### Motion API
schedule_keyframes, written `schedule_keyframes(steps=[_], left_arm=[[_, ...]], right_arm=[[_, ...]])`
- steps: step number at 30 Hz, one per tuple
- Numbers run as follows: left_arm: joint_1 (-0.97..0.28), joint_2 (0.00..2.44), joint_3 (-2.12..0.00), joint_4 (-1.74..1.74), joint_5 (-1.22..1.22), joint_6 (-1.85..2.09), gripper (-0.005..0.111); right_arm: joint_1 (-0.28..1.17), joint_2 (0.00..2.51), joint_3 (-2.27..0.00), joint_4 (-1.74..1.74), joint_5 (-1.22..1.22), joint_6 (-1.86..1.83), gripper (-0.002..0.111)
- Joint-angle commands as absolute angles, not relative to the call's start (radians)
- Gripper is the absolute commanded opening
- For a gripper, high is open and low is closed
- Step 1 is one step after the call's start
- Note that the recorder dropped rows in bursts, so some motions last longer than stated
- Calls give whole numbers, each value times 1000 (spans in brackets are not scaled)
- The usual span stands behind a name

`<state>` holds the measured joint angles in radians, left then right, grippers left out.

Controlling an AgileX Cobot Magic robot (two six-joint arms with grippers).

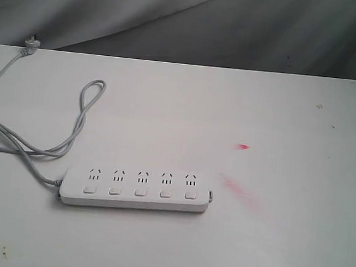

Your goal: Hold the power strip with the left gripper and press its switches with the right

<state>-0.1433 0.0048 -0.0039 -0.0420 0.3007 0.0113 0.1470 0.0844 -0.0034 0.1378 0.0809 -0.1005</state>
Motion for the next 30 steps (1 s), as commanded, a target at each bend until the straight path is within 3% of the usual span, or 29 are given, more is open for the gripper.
schedule_keyframes(steps=[1, 12, 16, 21, 25, 30], left_arm=[[-139, 0, 0, -14, 125, 12, 0], [-139, 0, 0, -20, -323, -13, 0], [-139, 0, 0, -14, -375, -228, 0], [-139, 4, -139, 29, 61, -262, 0], [-139, 136, -368, 59, 372, -169, 0], [-139, 486, -702, -127, 648, 437, 0]], right_arm=[[139, 79, 0, 134, 86, -97, 0], [139, 79, 0, 134, 86, -97, 0], [139, 79, 0, 134, 86, -97, 0], [139, 79, 0, 134, 86, -97, 0], [139, 79, 0, 134, 86, -97, 0], [139, 79, 0, 134, 86, -97, 0]])
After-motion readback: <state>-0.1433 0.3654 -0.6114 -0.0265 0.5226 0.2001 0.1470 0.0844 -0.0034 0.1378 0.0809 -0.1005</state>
